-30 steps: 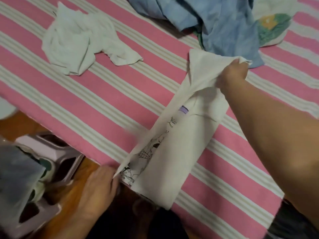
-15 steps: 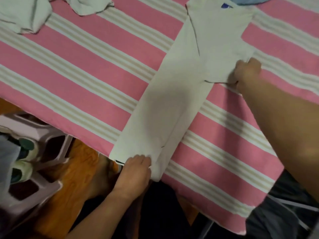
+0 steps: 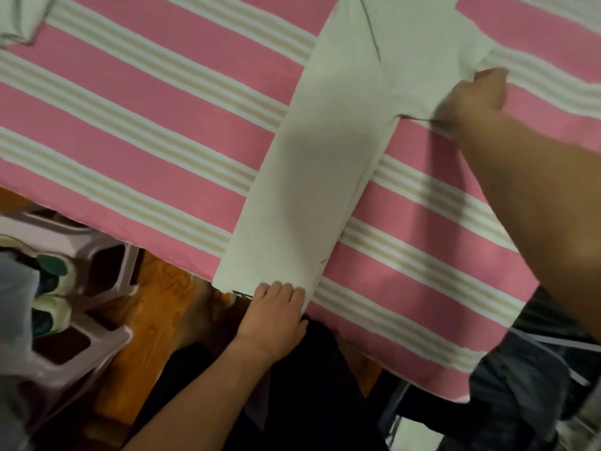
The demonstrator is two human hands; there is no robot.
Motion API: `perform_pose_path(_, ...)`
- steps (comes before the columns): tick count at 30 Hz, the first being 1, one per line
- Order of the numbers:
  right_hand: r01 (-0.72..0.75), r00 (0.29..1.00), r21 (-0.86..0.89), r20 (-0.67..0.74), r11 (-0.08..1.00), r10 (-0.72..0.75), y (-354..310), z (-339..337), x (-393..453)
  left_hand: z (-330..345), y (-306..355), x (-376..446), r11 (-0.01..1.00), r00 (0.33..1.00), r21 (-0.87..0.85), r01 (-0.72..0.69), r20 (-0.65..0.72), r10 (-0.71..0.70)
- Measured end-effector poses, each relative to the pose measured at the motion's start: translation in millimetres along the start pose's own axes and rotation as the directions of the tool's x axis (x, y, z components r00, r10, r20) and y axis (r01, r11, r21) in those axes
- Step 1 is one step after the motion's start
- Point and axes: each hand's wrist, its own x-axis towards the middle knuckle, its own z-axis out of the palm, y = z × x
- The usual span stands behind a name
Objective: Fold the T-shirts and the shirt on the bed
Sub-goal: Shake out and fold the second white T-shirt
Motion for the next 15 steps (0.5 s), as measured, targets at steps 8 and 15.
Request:
perform_pose_path(8, 0.220, 0.938, 0.292, 0.198, 0.931, -0.284, 68.9, 18.4, -188.5, -36.6, -84.2, -25.0, 0.967, 0.936, -0.162, 0.195, -0.264, -0.233)
perform_pose_path(15, -0.060, 0.873, 0.129, 0.487, 0.990, -0.011, 165.4, 63.4, -362.9, -41.4, -127.2, -14.5, 0.726, 0.910, -0.549, 0.415, 0.224, -0.350)
